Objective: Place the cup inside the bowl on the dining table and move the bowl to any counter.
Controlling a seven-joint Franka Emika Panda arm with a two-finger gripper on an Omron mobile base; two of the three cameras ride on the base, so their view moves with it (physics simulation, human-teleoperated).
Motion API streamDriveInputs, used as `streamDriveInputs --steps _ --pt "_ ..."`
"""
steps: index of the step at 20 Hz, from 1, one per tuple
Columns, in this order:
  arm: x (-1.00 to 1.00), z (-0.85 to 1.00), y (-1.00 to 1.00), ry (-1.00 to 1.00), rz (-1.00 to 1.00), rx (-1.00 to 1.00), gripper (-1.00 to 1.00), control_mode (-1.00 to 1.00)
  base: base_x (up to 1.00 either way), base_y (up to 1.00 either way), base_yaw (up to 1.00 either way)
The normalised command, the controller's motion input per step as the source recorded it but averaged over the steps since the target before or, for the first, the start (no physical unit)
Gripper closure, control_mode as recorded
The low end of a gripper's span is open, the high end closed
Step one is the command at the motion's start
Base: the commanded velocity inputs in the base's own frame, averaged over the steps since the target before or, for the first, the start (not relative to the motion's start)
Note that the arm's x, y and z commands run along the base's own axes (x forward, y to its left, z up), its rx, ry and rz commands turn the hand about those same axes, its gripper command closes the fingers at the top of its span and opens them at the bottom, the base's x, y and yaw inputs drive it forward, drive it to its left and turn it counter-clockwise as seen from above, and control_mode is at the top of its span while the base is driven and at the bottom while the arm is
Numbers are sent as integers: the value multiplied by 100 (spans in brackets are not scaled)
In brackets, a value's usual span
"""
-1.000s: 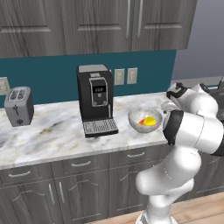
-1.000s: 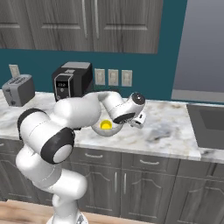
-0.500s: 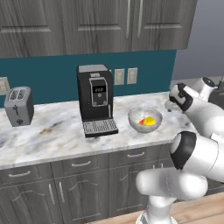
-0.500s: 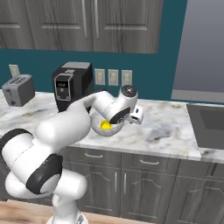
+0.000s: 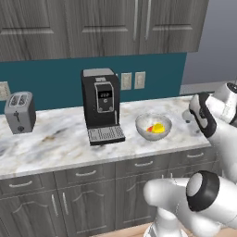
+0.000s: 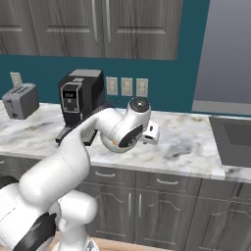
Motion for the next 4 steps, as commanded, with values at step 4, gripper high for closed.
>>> streamDriveInputs --steps 4 --pt "-63 28 0 0 0 -4 -100 -100 0 0 0"
